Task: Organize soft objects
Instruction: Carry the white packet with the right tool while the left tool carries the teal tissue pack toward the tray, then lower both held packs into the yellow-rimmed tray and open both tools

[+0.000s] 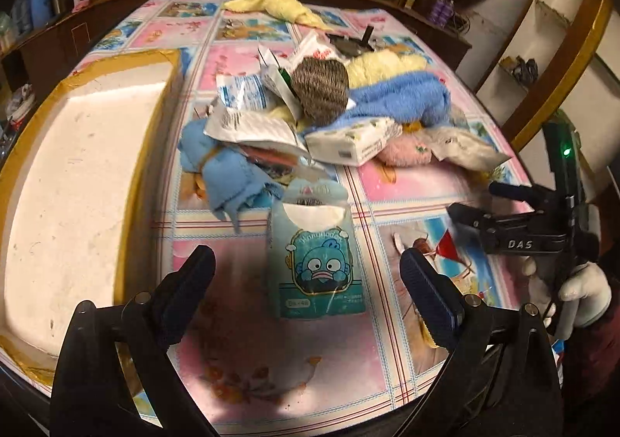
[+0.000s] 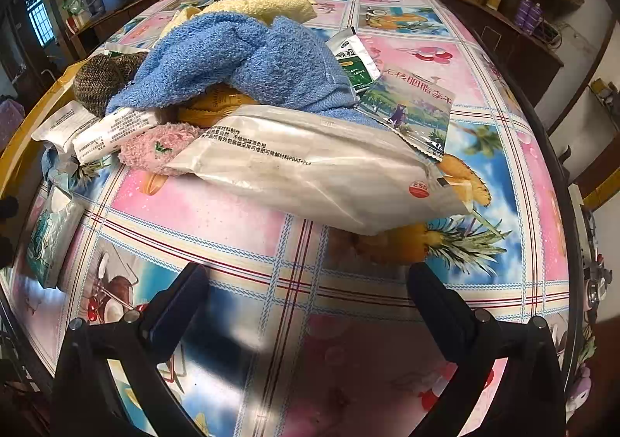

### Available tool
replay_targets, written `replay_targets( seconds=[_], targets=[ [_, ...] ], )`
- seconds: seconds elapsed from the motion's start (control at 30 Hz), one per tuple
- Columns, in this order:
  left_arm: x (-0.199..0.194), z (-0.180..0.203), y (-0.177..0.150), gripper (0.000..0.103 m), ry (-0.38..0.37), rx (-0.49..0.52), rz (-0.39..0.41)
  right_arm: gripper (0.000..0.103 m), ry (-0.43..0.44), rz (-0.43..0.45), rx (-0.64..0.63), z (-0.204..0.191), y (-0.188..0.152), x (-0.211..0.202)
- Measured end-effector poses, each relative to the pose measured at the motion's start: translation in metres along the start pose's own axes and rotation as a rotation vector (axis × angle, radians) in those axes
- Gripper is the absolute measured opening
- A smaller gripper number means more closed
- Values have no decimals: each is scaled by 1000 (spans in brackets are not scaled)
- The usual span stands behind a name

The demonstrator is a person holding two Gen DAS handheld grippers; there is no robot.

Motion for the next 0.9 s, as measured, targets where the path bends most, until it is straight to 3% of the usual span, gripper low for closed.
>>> replay_targets(
  seconds=[0.07,0.2,0.3,0.33,0.5,0.57,0.63,0.73,0.8,0.9],
  targets=[
    [9,-1,-1,97,74,30,10,103,0,2,1,1,0,0],
    [20,7,4,91,146,94,24,102,3,7,17,3,-4,-3],
    [33,10,-6,84,133,117,-16,98,61,50,70,12,-6,-16],
    [33,13,-7,84,158,152,12,98,78,76,98,20,-5,-25],
    [34,15,-5,84,133,150,3,96,76,150,118,42,6,-51],
    [35,13,-3,87,139,142,0,96,63,153,94,40,15,-52],
    [38,13,-4,98,148,138,-14,96,30,164,40,36,31,-51],
    [39,12,-3,100,156,126,-18,96,27,165,-46,31,54,-38],
    [39,10,-3,100,154,123,-14,96,103,139,-14,35,62,-21],
    [36,8,-2,95,150,117,-1,96,299,40,78,25,53,-1]
  ],
)
Point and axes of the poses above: each gripper's, at about its wrist camera, not at the fingertips, and x roughly the way its jaws point, z to its right, y to its top, the point moved 8 cm from there along x, roughly the way its jaws point, and after that the axes turned 7 degrees about -x, right-handed, at the moved point
